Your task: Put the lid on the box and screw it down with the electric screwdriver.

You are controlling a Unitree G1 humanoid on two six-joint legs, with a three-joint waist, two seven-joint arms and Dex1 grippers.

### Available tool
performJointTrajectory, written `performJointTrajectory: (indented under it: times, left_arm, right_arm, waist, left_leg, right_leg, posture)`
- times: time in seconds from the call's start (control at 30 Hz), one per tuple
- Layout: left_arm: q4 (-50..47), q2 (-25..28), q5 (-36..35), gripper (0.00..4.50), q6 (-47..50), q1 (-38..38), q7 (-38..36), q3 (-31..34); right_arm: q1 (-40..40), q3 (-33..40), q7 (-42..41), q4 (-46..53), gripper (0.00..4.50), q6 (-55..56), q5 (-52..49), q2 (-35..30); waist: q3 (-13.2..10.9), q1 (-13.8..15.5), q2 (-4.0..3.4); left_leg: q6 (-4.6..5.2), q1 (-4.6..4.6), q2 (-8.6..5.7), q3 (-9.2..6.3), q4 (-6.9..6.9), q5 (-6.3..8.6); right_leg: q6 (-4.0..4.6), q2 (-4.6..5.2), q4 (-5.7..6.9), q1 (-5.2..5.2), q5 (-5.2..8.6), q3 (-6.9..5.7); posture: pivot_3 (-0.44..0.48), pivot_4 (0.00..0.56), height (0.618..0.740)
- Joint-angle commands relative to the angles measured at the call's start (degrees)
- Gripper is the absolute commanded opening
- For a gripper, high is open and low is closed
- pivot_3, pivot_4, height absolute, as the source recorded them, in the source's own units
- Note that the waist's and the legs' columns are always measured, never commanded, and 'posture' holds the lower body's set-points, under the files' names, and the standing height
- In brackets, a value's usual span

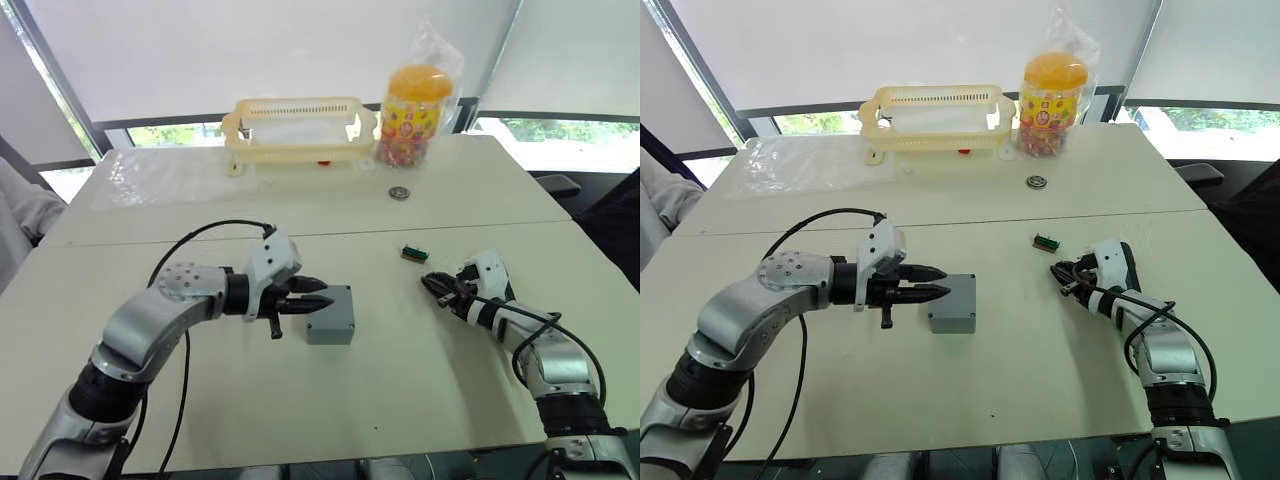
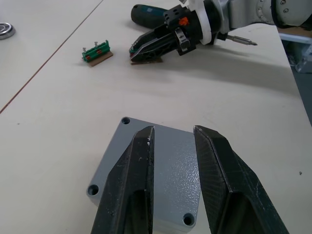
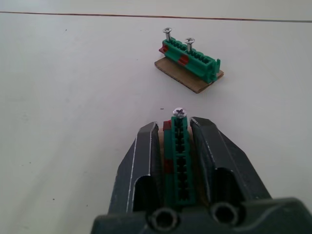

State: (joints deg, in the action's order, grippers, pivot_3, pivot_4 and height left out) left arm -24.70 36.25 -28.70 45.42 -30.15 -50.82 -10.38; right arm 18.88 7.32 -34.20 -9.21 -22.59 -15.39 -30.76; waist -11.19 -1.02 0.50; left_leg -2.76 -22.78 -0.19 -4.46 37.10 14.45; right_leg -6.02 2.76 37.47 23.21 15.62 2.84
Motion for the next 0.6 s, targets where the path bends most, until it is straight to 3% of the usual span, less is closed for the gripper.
performJointTrajectory:
  times: [0.03,0.6]
  left_arm:
    - [-0.5,-0.1,0.2,1.25,-1.4,-0.4,0.0,0.4]
    - [-0.3,-0.7,1.0,1.25,-1.8,0.2,0.0,-0.2]
  right_arm:
    - [1.0,1.6,0.1,1.5,1.17,1.4,-0.5,-0.2]
    - [1.2,3.1,0.7,2.7,1.17,1.2,-2.2,0.2]
  waist:
    - [0.0,0.0,0.00]
    - [0.0,0.0,0.00]
  left_leg:
    - [0.00,0.00,0.00,0.00,0.00,0.00]
    - [0.00,0.00,0.00,0.00,0.00,0.00]
  right_leg:
    - [0.00,0.00,0.00,0.00,0.00,0.00]
    - [0.00,0.00,0.00,0.00,0.00,0.00]
  posture:
    - [0.000,0.150,0.740]
    - [0.000,0.150,0.740]
